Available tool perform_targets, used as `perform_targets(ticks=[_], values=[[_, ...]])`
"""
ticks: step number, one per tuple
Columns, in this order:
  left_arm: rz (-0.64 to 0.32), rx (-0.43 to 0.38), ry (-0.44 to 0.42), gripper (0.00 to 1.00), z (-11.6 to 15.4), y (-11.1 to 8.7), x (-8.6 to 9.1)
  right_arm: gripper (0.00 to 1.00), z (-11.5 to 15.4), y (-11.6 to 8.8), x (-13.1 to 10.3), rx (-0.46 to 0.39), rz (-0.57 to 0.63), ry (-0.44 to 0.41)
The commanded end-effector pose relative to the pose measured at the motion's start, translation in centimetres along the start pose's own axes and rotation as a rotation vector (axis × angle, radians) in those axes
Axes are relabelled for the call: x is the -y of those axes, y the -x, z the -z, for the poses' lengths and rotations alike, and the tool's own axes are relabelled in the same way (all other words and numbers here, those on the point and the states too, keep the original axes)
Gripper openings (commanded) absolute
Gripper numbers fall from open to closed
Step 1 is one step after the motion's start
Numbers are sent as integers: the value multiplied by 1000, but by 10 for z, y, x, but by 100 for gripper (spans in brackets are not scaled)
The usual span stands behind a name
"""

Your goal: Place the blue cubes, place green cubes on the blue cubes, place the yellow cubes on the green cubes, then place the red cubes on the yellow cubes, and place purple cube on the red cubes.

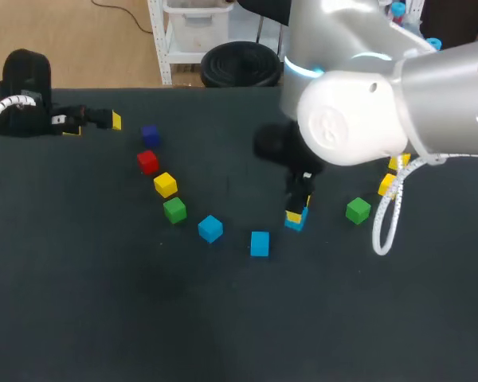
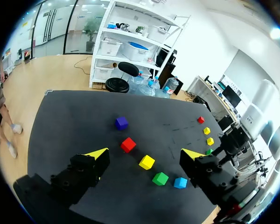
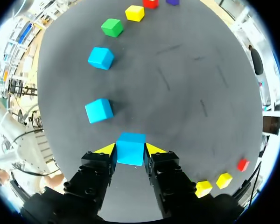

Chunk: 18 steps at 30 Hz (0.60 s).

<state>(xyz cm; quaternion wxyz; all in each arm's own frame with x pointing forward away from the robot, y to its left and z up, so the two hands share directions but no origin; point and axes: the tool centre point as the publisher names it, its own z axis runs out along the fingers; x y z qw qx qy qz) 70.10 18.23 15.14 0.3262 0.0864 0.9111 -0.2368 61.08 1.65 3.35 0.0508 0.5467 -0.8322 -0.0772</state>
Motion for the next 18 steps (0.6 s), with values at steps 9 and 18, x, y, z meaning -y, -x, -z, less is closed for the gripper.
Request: perform_targets(ticks=[9,18], values=[[-2,6,-10,100,0,-1,-2,26,11,22,19,-17,69,19],[-2,6,-10,100,0,-1,-2,36,11,28,35,-36,106,30]])
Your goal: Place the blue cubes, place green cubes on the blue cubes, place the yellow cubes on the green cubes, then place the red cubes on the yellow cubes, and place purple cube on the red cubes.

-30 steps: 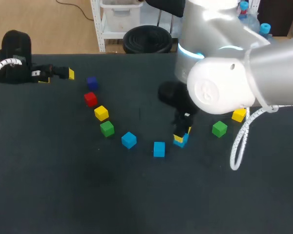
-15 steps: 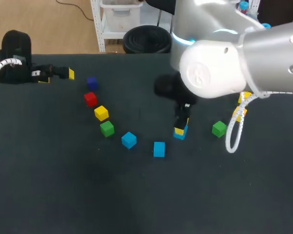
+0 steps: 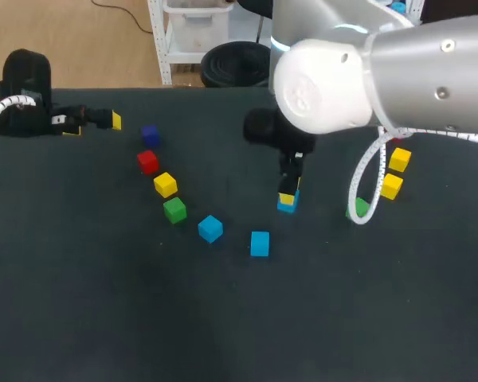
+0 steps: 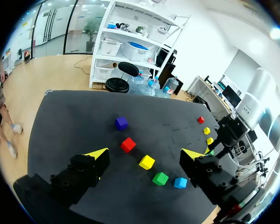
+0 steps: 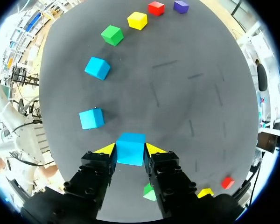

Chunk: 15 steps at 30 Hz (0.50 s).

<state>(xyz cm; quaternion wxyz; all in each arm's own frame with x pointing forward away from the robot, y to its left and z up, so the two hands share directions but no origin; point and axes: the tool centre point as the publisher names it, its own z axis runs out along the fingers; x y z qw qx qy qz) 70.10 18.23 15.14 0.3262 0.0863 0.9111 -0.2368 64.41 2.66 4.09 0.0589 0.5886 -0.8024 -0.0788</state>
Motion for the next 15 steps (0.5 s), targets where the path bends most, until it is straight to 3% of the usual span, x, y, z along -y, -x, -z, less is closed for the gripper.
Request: perform_targets(ticks=[1,11,15], values=[[-2,6,-10,100,0,-1,-2,36,-1,5,13,-18,9,23],[-2,6,-10,100,0,-1,-2,35,-8,9,38,-76,118,-3],[-2,6,-10,100,0,-1,-2,34,-7,14,41,-63,168,-15]])
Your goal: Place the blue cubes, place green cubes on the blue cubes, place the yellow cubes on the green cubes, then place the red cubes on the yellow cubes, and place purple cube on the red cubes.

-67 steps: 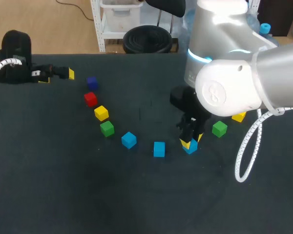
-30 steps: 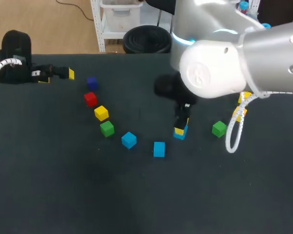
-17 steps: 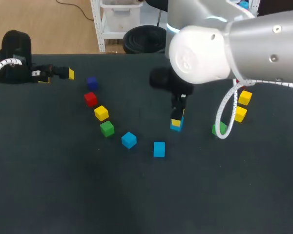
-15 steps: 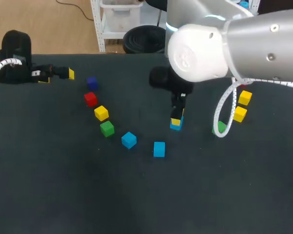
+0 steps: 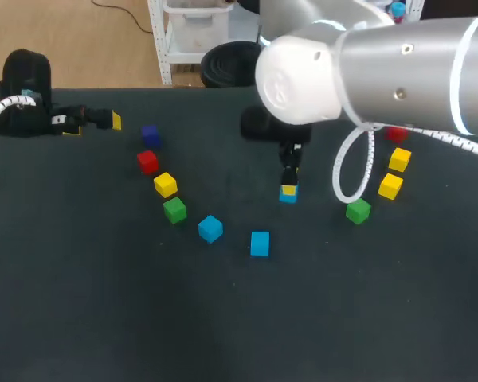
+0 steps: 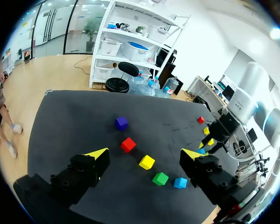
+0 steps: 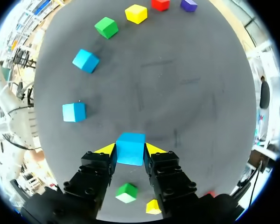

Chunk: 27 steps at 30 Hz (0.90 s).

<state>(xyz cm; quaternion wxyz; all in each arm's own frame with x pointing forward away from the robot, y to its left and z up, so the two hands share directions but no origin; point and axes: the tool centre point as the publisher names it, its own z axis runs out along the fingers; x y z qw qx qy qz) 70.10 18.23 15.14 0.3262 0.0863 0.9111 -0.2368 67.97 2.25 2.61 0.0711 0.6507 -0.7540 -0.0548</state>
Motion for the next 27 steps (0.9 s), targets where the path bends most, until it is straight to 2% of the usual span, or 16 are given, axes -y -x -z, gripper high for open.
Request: perform_targets(ticks=[1,5,13,27], values=[[-2,6,-10,100,0,-1,-2,33,1,7,5,10,23,8],[-2,6,-10,100,0,-1,-2,33,1,13,2,30,57,5],[-2,6,-10,100,0,-1,-2,34,-4,13,-4,-10,108,-23],[-2,6,-10,100,0,-1,-2,33,-15,8,-4,-39,88,-39]])
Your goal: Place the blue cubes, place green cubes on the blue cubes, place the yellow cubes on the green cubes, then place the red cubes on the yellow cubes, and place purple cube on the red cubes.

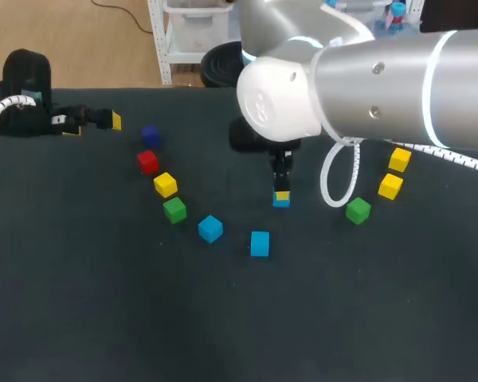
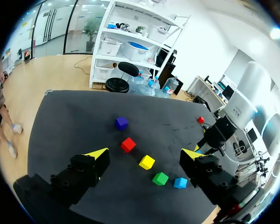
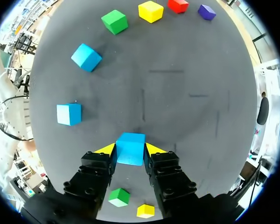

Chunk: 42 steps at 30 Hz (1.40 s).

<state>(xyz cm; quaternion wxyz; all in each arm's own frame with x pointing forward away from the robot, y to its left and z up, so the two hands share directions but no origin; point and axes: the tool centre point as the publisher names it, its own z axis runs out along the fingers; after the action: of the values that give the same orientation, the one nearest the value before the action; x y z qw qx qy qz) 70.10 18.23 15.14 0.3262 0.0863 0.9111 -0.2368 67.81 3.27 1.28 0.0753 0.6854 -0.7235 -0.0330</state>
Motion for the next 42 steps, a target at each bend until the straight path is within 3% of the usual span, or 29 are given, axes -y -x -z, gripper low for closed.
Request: perform_targets(ticks=[1,26,31,32,33,42], values=[[-2,6,-10,100,0,-1,-2,33,-3,-2,-4,0,5,-11],[-2,6,-10,100,0,-1,-2,37,-13,0,-4,-25,28,-12],[-2,6,-10,100,0,-1,-2,49,-13,0,-4,-25,30,-8],[-2,6,-10,100,0,-1,-2,57,-13,0,-4,-25,30,-7],[-2,6,-10,100,0,-1,-2,100,-13,0,-4,-25,29,-7],[-2,6,-10,100,0,-1,-2,100,-9,0,-5,-3,15,2]])
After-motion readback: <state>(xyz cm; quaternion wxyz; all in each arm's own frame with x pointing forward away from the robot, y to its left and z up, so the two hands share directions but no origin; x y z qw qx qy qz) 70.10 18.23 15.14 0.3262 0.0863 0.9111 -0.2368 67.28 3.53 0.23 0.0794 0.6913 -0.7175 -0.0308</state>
